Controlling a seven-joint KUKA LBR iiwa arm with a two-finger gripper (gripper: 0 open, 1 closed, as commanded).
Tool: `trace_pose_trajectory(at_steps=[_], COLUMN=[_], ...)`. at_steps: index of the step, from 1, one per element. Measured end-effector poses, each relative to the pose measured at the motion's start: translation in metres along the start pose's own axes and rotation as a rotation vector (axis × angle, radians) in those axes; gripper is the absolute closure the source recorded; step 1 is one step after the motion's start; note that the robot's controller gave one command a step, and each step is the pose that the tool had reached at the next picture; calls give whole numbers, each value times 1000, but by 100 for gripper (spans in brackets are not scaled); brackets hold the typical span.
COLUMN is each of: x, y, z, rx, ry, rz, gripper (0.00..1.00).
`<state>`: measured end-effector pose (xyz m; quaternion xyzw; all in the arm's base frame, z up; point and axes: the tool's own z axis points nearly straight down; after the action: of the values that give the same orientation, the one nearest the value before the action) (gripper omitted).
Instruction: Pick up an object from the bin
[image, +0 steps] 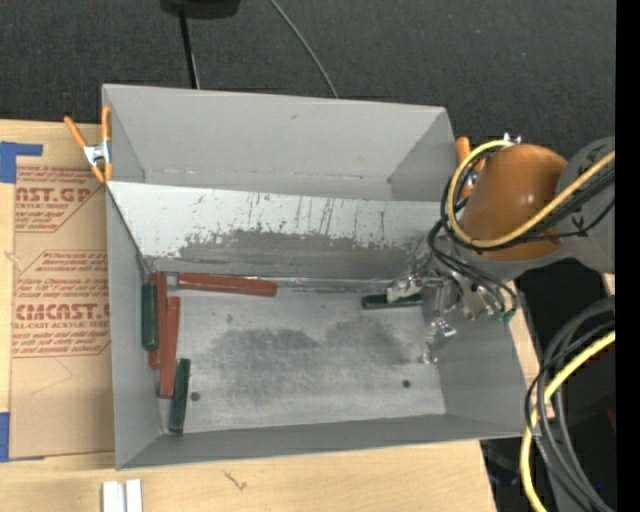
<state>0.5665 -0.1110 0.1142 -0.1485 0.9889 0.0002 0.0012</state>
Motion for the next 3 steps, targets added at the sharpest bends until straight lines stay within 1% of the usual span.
trace_pose_trajectory(at_steps=[1,2,3], x=[0,17,-2], y=[0,-1,16], z=[0,-7,14], rx=[0,-1,2], ry=[0,1,-1], rz=[2,-74,-257], gripper=[0,0,0])
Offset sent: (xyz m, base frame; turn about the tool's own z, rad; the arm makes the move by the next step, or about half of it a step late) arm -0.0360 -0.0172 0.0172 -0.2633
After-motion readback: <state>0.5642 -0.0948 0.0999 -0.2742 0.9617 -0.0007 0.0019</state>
